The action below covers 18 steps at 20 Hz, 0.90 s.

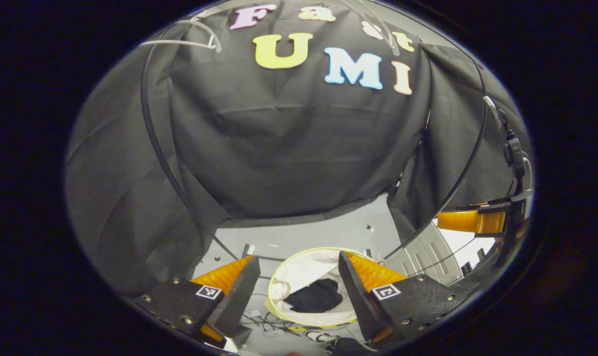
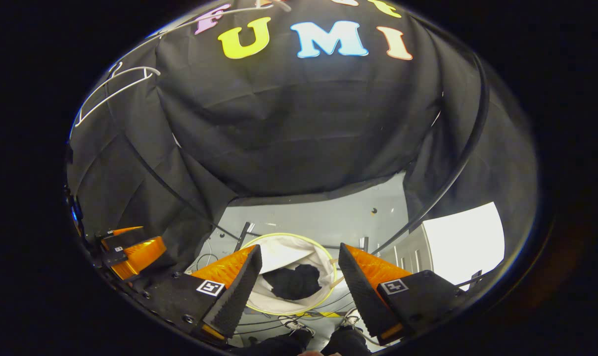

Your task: Grasp the clothes on the hanger with both hands and then place them into the laundry hamper below.

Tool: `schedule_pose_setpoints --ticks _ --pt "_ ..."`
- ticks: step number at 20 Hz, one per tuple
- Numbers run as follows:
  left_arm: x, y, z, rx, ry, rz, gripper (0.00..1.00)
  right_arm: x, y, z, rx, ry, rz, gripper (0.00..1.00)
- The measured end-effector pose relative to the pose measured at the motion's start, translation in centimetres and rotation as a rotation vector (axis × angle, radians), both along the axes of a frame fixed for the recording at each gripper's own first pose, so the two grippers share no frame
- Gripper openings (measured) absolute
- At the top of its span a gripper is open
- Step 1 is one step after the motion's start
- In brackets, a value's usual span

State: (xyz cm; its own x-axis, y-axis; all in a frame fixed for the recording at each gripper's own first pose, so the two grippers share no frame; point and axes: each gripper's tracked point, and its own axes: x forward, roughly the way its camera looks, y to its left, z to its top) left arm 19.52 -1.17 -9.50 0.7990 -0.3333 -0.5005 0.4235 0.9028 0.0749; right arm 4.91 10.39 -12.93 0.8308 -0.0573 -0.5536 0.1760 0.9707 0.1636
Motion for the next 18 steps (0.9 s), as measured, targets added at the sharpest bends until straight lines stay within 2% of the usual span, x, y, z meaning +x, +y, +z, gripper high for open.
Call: schedule_pose_setpoints --ticks 3,4,6,7,8,10,11,12,16,17,18 --pt "-1.7 -1.8 5.5 -0.031 -0.106 0.031 0.92 -0.6 -3.1 3.1 -0.029 -0.100 0.001 0.99" --pt "-2.4 -2.3 7.4 -0.041 -0.150 0.047 0.91 -1.0 -4.2 4.2 -0.050 -0.134 0.009 0.94" --pt "-4.0 -3.1 12.1 -0.058 -0.253 0.088 0.91 -1.6 -6.4 7.1 -0.107 -0.212 0.036 0.99" --pt "-4.8 -3.5 14.1 -0.071 -0.299 0.109 0.91 -1.7 -7.4 8.7 -0.138 -0.260 0.043 0.94" --pt "-5.8 -4.0 16.2 -0.092 -0.347 0.135 0.91 -2.2 -8.5 10.4 -0.166 -0.311 0.046 0.99" --pt "-8.0 -4.7 19.4 -0.142 -0.412 0.174 0.91 -3.1 -10.4 13.7 -0.212 -0.413 0.052 0.99" --pt "-9.1 -5.1 21.0 -0.160 -0.444 0.194 0.91 -3.6 -11.1 15.4 -0.228 -0.460 0.058 0.94" --pt "-10.0 -5.6 22.8 -0.187 -0.481 0.209 0.90 -3.9 -11.8 16.8 -0.239 -0.510 0.065 0.94" --pt "-12.7 -7.9 29.0 -0.242 -0.606 0.239 0.90 -5.2 -13.7 21.9 -0.226 -0.665 0.054 0.94" --pt "-13.0 -8.1 30.0 -0.240 -0.628 0.245 0.90 -5.6 -14.1 22.8 -0.212 -0.682 0.041 0.98" --pt "-13.4 -8.4 31.1 -0.241 -0.647 0.243 0.90 -5.9 -14.6 23.3 -0.194 -0.692 0.029 0.93"
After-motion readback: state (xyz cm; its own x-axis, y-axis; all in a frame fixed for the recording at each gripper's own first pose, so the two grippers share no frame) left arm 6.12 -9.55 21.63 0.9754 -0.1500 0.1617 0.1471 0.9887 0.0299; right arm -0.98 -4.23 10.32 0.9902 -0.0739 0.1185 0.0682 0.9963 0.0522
